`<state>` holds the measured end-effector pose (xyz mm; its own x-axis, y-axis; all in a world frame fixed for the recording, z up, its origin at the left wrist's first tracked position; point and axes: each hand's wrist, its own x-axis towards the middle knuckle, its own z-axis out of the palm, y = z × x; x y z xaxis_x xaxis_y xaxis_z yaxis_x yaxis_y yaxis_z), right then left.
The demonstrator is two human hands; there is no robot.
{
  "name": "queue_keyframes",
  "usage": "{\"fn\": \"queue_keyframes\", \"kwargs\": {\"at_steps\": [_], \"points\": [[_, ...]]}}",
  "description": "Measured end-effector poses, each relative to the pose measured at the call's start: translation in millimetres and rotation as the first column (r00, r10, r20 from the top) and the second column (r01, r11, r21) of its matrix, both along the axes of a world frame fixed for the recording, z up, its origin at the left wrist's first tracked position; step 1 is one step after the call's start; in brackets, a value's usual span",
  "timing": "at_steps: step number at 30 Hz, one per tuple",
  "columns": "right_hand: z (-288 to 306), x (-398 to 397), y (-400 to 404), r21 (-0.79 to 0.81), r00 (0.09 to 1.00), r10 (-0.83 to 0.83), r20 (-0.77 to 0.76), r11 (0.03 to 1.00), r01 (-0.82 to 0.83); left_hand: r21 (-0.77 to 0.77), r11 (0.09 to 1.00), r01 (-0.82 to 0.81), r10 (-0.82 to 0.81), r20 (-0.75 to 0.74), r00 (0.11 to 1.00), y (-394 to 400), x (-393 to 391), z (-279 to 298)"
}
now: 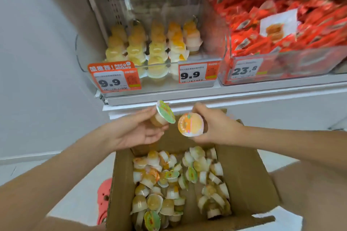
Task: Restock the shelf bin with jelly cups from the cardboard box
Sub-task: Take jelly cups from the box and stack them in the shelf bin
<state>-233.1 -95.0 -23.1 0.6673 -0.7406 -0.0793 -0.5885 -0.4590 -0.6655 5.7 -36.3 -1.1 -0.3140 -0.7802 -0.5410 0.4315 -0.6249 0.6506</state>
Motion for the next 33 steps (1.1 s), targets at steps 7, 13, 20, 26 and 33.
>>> {"fn": "queue_keyframes", "kwargs": {"at_steps": [7, 13, 20, 26, 33], "points": [[56, 0, 13, -0.018, 0.957, -0.085, 0.278, 0.995, 0.094, -0.019, 0.999, -0.026, 0.026, -0.007, 1.000, 30, -28, 31], [44, 5, 8, 0.051, 0.963, -0.095, 0.252, 0.995, 0.085, 0.054, 0.991, 0.125, -0.136, 0.421, 0.897, 28, -38, -20], [33, -7, -15, 0.136, 0.980, -0.121, 0.157, 0.986, 0.100, 0.305, 0.950, -0.063, -0.255, 0.879, 0.404, 18, 8, -169], [16, -17, -28, 0.260, 0.994, -0.072, 0.080, 0.964, 0.049, 0.383, 0.922, -0.050, -0.375, 0.918, 0.130, 7, 5, -236], [14, -19, -27, 0.359, 0.993, -0.033, 0.114, 0.933, -0.010, 0.490, 0.866, -0.103, -0.497, 0.866, -0.061, -1, -15, -273]]}}
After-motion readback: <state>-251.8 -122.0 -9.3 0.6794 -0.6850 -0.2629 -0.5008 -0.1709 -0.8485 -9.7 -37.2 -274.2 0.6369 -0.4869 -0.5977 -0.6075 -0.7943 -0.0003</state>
